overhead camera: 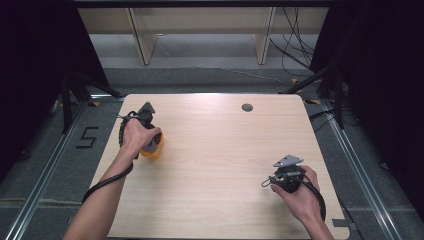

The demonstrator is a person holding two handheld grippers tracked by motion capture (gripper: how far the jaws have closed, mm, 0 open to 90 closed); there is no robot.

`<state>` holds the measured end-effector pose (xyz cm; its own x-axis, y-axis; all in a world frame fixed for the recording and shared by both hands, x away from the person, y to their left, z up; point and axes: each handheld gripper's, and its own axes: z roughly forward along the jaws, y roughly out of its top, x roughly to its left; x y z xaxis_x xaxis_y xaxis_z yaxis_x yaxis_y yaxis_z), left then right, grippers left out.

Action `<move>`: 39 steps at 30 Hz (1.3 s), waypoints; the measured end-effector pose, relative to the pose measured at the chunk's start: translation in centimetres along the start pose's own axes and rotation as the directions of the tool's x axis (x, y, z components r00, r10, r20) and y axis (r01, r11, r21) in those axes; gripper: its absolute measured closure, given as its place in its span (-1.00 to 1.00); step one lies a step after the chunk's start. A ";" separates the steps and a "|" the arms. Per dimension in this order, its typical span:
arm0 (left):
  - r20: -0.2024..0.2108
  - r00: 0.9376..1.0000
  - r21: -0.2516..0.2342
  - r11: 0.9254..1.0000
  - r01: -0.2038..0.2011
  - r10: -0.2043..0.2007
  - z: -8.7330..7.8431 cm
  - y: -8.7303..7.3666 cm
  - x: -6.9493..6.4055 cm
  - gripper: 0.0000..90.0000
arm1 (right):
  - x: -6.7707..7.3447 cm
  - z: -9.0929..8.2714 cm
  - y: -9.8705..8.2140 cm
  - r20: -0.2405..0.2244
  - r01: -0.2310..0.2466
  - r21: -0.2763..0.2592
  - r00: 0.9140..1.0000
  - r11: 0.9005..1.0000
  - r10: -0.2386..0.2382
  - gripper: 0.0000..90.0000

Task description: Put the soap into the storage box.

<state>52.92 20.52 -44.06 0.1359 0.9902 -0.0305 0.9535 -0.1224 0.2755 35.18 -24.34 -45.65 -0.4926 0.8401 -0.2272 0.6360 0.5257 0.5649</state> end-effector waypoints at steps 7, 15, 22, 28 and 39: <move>0.001 0.999 0.018 0.999 -0.040 0.040 0.1 0.0 0.3 0.08 | 0.2 -0.1 0.0 -0.002 -0.026 0.018 1.000 1.000 0.026 -0.09; -0.011 0.999 0.022 0.999 -0.034 0.034 0.5 0.0 0.1 0.08 | 0.2 -0.1 0.0 -0.003 -0.022 0.016 1.000 1.000 0.022 -0.09; 0.010 1.000 -0.054 0.999 -0.007 0.008 -0.4 0.1 -0.2 -0.06 | 0.1 0.0 0.0 -0.004 -0.013 0.012 1.000 1.000 0.013 -0.09; 0.011 1.000 -0.095 0.995 -0.023 0.025 -1.7 0.0 -0.2 -0.15 | 0.2 0.0 0.0 -0.007 -0.017 0.016 1.000 1.000 0.018 -0.10; 0.070 0.992 -0.194 0.976 -0.094 0.109 -4.3 -2.5 -0.5 -0.17 | 0.2 0.1 0.0 -0.004 -0.005 0.011 1.000 1.000 0.005 -0.10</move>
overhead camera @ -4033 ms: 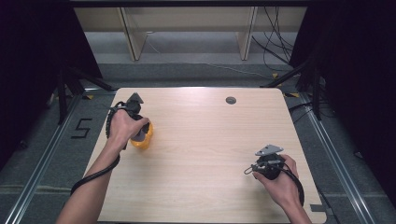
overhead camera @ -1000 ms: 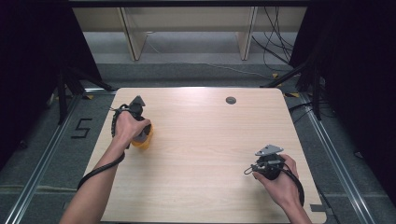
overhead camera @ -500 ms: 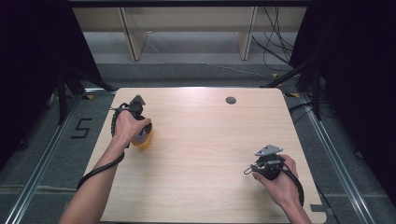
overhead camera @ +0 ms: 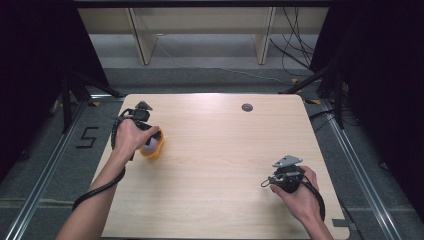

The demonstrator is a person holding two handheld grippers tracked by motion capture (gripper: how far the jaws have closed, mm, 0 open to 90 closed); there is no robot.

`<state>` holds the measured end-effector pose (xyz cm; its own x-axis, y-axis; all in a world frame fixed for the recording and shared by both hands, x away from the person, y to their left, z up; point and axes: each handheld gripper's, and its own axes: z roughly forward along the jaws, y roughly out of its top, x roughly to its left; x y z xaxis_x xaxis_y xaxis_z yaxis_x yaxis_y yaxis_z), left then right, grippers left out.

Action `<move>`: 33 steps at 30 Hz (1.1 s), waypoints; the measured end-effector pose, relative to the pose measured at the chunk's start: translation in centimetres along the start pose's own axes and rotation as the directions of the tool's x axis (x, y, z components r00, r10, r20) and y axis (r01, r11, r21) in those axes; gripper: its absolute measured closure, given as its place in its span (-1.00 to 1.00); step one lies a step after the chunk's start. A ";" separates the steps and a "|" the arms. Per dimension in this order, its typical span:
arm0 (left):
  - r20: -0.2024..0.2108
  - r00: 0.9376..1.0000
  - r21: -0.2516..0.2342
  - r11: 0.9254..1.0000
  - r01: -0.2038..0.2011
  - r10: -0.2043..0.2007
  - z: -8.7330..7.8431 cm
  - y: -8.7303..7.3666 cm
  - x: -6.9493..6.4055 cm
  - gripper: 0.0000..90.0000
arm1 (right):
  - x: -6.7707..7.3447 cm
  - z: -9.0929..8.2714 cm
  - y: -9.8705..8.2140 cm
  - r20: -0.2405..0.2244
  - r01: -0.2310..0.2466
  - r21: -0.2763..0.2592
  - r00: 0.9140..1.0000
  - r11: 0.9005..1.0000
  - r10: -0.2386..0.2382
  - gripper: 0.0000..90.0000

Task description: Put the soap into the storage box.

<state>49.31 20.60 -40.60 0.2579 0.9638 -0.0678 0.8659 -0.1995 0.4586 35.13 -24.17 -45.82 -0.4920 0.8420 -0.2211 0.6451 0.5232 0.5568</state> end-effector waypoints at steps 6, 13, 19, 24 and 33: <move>0.022 0.996 -0.095 0.992 -0.088 0.090 -1.9 -2.1 -0.3 -0.12 | 0.0 -0.1 0.0 -0.003 -0.012 0.005 1.000 1.000 0.012 -0.10; 0.083 0.989 -0.126 0.986 -0.113 0.124 -2.6 -4.1 -0.3 -0.11 | -0.1 -0.1 0.0 0.001 -0.007 -0.001 1.000 1.000 0.007 -0.10; 0.157 0.975 -0.193 0.973 -0.126 0.157 -3.0 -6.8 0.6 -0.02 | 0.0 -0.1 0.0 -0.001 -0.008 0.003 1.000 1.000 0.008 -0.11; 0.182 0.966 -0.240 0.961 -0.139 0.185 -3.1 -9.3 1.1 -0.05 | 0.1 -0.1 0.0 -0.002 -0.009 0.002 1.000 1.000 0.009 -0.11; 0.167 0.974 -0.391 0.917 -0.079 0.156 -1.0 -16.4 2.1 -0.08 | 0.0 0.1 0.0 -0.020 0.011 -0.021 1.000 1.000 -0.011 -0.13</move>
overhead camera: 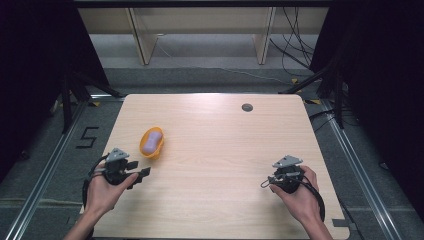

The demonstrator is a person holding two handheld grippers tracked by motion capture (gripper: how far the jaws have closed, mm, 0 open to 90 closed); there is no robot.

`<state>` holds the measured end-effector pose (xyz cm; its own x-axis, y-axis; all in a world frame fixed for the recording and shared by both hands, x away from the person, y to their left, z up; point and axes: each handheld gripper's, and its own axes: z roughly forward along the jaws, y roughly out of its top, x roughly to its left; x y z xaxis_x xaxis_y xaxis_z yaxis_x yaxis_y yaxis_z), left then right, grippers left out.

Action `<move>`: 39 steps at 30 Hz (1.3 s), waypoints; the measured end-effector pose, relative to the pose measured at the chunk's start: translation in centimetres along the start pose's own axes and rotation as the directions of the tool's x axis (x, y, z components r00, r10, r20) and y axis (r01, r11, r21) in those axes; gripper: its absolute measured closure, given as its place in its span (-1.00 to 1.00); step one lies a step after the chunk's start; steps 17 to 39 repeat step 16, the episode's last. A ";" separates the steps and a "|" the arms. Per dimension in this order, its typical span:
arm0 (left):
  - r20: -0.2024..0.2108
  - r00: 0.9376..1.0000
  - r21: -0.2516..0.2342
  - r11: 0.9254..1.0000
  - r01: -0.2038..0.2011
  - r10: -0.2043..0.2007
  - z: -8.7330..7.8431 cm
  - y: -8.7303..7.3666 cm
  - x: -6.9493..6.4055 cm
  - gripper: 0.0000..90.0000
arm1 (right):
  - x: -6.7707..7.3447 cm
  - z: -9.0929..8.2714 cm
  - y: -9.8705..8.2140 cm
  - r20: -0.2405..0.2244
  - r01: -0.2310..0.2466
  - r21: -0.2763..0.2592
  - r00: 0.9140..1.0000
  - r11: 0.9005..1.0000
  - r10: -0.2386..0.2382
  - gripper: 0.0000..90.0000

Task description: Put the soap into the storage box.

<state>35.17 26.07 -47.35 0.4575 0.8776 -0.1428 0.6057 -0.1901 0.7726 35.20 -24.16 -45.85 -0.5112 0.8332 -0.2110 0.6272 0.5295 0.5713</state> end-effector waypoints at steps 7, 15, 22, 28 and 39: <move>0.066 0.997 -0.110 0.993 0.042 -0.034 -1.1 -2.6 -0.1 -0.06 | 0.3 -0.1 0.2 -0.003 -0.004 -0.005 1.000 1.000 0.004 -0.14; 0.108 0.993 -0.093 0.994 0.059 -0.049 0.0 -2.9 0.4 -0.08 | 0.2 0.1 0.2 -0.004 0.002 -0.010 1.000 1.000 -0.002 -0.14; 0.108 0.993 -0.093 0.994 0.059 -0.049 0.0 -2.9 0.4 -0.08 | 0.2 0.1 0.2 -0.004 0.002 -0.010 1.000 1.000 -0.002 -0.14; 0.108 0.993 -0.093 0.994 0.059 -0.049 0.0 -2.9 0.4 -0.08 | 0.2 0.1 0.2 -0.004 0.002 -0.010 1.000 1.000 -0.002 -0.14; 0.108 0.993 -0.093 0.994 0.059 -0.049 0.0 -2.9 0.4 -0.08 | 0.2 0.1 0.2 -0.004 0.002 -0.010 1.000 1.000 -0.002 -0.14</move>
